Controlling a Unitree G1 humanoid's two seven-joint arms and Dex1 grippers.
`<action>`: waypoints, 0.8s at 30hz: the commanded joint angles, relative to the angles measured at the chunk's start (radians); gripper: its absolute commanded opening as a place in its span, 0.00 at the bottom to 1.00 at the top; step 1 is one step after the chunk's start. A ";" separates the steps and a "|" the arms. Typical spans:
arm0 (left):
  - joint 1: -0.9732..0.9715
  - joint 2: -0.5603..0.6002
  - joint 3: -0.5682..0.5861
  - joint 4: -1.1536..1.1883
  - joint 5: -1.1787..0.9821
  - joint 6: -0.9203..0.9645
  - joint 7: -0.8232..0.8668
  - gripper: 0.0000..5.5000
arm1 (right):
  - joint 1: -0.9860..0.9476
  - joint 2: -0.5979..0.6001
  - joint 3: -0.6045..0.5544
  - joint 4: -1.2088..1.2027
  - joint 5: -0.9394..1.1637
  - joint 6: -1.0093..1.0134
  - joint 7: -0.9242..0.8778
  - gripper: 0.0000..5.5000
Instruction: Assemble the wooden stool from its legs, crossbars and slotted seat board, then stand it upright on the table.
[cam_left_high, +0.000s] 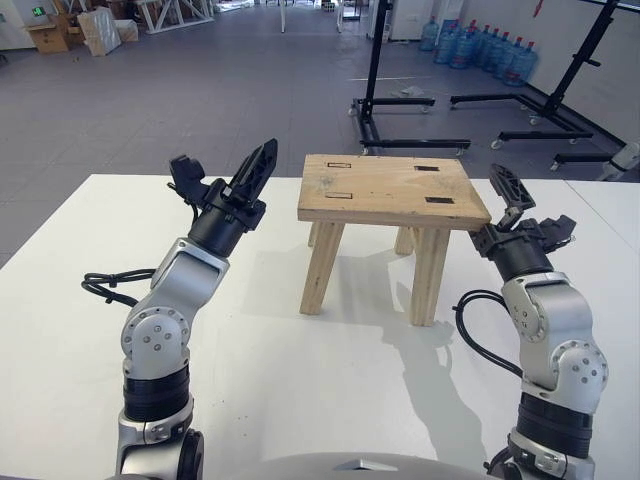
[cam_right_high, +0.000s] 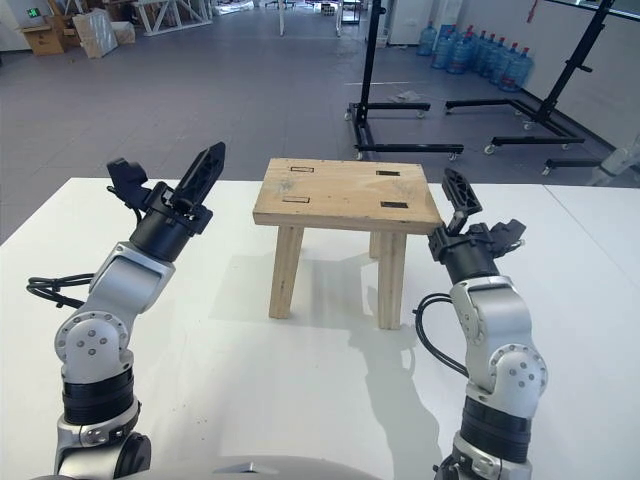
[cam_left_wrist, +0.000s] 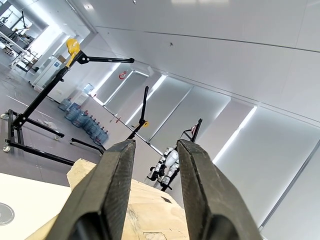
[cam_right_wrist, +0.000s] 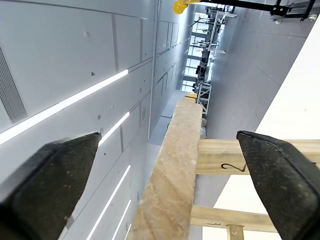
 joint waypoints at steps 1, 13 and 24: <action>0.010 0.003 -0.004 -0.012 0.014 0.007 -0.003 0.28 | -0.007 0.008 -0.020 0.007 -0.052 -0.023 -0.004 0.91; 0.125 0.073 -0.011 -0.066 0.000 0.031 -0.212 0.28 | 0.496 -0.297 -0.153 0.205 -0.112 0.492 0.929 0.91; 0.124 0.041 -0.102 -0.056 0.245 -0.138 -0.509 0.28 | 0.100 -0.063 0.149 -0.185 -0.514 0.224 0.995 0.91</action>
